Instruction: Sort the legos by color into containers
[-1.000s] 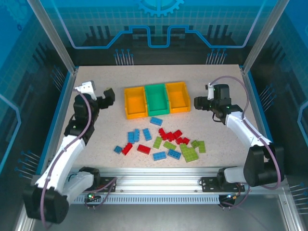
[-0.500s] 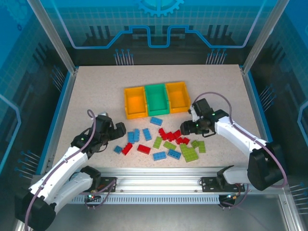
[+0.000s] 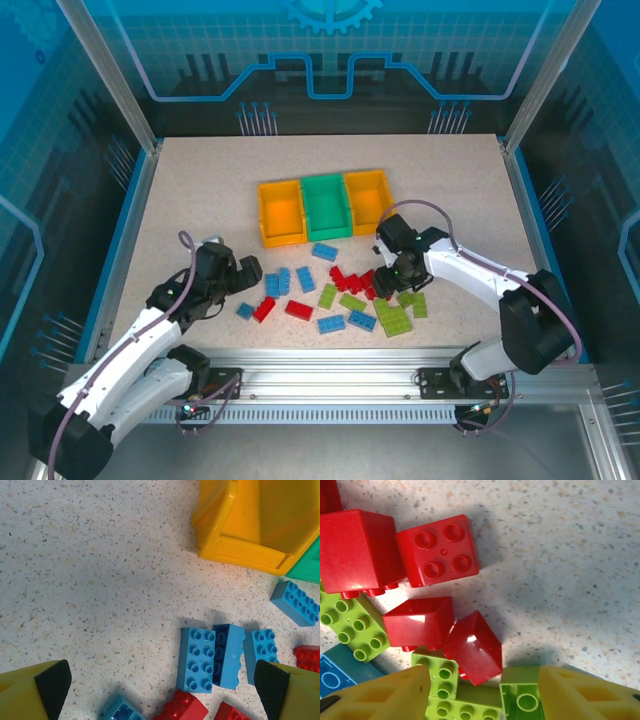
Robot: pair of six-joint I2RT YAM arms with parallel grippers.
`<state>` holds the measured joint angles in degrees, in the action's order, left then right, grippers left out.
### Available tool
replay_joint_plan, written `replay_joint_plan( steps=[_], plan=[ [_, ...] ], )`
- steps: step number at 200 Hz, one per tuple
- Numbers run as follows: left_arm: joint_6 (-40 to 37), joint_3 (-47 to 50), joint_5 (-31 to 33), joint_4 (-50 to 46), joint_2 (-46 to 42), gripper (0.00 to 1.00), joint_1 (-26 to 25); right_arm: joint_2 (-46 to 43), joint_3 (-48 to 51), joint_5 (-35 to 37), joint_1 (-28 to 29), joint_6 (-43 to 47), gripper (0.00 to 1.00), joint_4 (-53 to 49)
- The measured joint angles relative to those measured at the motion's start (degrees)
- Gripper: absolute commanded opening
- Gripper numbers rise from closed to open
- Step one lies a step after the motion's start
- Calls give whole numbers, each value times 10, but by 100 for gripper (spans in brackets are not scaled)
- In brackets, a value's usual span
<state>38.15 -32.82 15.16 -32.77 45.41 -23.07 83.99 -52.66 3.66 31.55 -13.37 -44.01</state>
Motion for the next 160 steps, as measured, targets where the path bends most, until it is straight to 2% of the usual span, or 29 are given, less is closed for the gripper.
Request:
replay_joint_plan(
  steps=[36,70,160],
  plan=[
    [6,3,0,-2,-9,99,0,40,-23,-20,20,21,61,-12],
    [8,3,0,-4,-14,99,0,76,-48,-11,32,27,58,-29],
    [9,9,0,-6,-17,99,0,90,-57,9,34,27,56,-42]
  ],
)
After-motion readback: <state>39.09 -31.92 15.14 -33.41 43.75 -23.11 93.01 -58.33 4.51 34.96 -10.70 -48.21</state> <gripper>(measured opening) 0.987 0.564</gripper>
